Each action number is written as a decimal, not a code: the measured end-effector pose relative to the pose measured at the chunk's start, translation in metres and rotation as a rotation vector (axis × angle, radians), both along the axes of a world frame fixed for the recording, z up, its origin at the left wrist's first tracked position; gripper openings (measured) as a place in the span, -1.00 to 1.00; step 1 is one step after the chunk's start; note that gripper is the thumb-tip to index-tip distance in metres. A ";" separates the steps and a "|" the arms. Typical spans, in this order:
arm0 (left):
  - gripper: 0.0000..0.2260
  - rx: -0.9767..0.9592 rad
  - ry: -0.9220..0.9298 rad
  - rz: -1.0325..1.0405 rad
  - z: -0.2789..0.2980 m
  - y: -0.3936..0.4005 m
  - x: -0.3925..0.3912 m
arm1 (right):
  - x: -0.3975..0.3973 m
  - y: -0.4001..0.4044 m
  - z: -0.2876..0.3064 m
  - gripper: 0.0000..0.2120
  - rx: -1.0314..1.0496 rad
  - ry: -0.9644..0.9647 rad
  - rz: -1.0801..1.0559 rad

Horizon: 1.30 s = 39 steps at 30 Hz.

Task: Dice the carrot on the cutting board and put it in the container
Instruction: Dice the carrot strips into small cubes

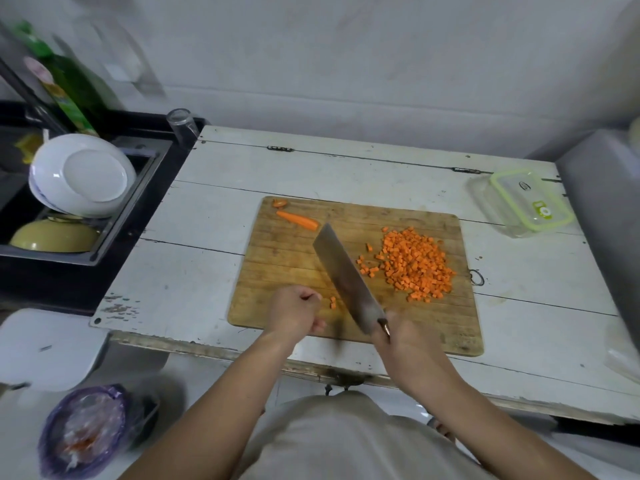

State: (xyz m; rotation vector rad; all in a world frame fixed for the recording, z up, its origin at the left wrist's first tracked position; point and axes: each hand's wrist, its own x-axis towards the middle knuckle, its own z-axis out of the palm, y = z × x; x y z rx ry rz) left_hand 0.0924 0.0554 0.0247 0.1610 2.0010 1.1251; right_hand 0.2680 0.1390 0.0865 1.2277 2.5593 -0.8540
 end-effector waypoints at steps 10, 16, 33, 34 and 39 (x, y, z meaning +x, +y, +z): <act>-0.80 -0.081 0.494 -0.085 0.000 -0.018 -0.051 | -0.001 0.017 -0.004 -0.83 -0.055 -0.047 -0.146; -0.65 -0.089 0.966 -0.462 0.002 0.039 -0.104 | 0.009 0.058 0.002 -0.80 -0.029 -0.074 -0.262; -0.85 -0.380 0.825 -0.648 0.015 0.037 -0.027 | 0.009 0.049 0.016 -0.86 -0.112 0.098 -0.313; -0.81 -0.366 0.861 -0.660 0.017 0.034 -0.017 | 0.009 0.049 0.015 -0.87 -0.107 0.098 -0.302; -0.70 -0.326 0.751 -0.548 0.024 0.030 -0.001 | 0.012 0.049 0.011 -0.86 -0.123 0.096 -0.249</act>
